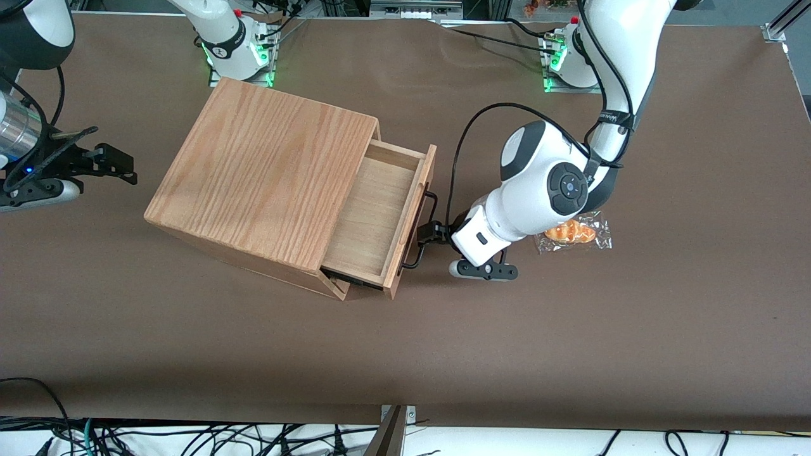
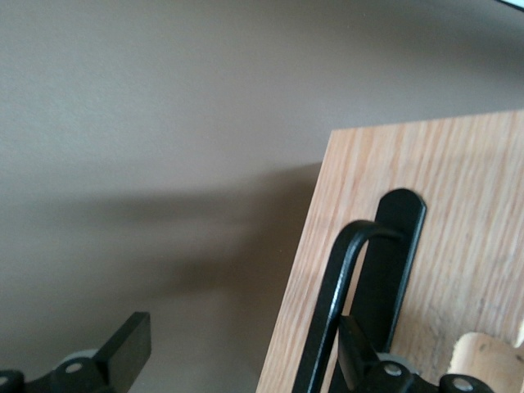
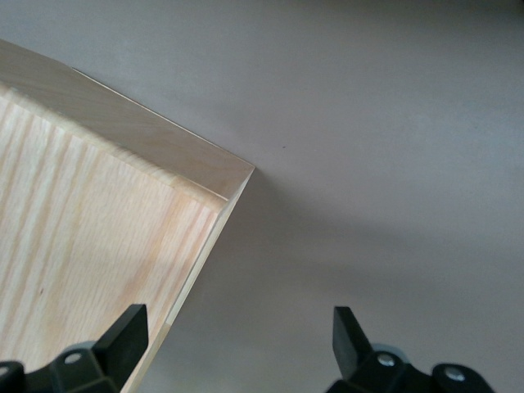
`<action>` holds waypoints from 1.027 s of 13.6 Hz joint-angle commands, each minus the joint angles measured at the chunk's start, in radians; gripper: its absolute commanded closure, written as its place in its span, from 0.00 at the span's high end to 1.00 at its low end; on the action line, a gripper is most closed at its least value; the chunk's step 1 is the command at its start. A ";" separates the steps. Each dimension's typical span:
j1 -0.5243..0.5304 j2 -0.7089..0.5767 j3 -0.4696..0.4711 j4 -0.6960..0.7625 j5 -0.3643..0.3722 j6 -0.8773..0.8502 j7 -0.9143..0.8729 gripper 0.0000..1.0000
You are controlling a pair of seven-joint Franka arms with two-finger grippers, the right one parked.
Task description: Open top drawer with left arm
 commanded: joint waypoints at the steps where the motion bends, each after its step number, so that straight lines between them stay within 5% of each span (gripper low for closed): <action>1: 0.034 -0.008 0.003 0.005 0.035 -0.034 0.003 1.00; 10: 0.126 -0.095 0.003 0.007 0.037 -0.181 0.003 1.00; 14: 0.200 -0.166 0.001 0.007 0.153 -0.335 0.004 1.00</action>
